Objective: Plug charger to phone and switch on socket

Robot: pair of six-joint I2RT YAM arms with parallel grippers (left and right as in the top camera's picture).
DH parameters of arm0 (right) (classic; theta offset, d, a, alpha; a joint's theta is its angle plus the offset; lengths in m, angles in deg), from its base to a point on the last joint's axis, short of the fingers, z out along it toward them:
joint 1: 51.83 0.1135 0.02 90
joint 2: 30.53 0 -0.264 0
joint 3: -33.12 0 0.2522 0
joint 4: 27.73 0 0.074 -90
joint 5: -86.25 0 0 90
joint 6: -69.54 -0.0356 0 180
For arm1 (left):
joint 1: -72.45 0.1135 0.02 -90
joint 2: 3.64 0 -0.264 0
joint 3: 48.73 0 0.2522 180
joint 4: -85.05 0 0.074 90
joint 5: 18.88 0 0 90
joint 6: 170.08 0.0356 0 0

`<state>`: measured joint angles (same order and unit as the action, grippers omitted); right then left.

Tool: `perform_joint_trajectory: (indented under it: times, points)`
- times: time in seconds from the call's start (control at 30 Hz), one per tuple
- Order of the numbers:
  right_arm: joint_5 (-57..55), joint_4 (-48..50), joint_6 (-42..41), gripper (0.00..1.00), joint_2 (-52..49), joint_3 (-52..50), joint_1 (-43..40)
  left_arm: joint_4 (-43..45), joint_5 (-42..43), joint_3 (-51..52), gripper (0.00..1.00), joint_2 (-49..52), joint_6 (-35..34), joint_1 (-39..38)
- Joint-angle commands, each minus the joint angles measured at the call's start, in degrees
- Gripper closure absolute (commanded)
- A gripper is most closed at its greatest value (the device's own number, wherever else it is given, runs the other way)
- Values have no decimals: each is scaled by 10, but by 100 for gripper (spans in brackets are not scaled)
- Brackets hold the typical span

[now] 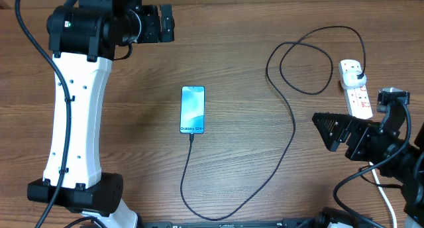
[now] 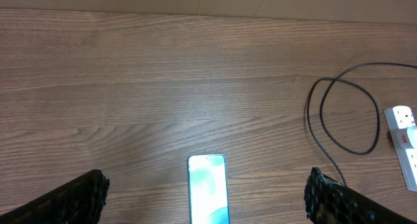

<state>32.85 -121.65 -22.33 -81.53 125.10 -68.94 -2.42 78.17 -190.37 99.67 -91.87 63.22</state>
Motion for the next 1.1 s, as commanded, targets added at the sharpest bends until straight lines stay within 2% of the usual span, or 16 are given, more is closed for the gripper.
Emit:
perform_joint_trajectory:
  times: [0.0, 0.3, 0.47, 0.57, 0.67, 0.93, 1.07]
  points:
    - [-12, 2, 5, 0, 2, 9, 4, 2, 2, -2, 0, 5, 4, 2]
    - [-17, 35, 24, 0, 9, -1, 12, 2, 2, -2, 0, 5, 4, 2]
    - [-115, 167, 22, 0, 64, -52, 120, 2, 2, -2, 0, 5, 4, 2]
    - [-193, 275, 22, 0, 117, -120, 182, 2, 2, -2, 0, 5, 4, 2]
    - [-249, 408, 22, 0, 196, -241, 223, 2, 2, -2, 1, 5, 4, 2]
    - [-256, 612, 22, 0, 326, -450, 235, 2, 2, -2, 0, 5, 4, 2]
    - [-256, 679, 22, 0, 384, -543, 235, 2, 2, -2, 0, 5, 4, 2]
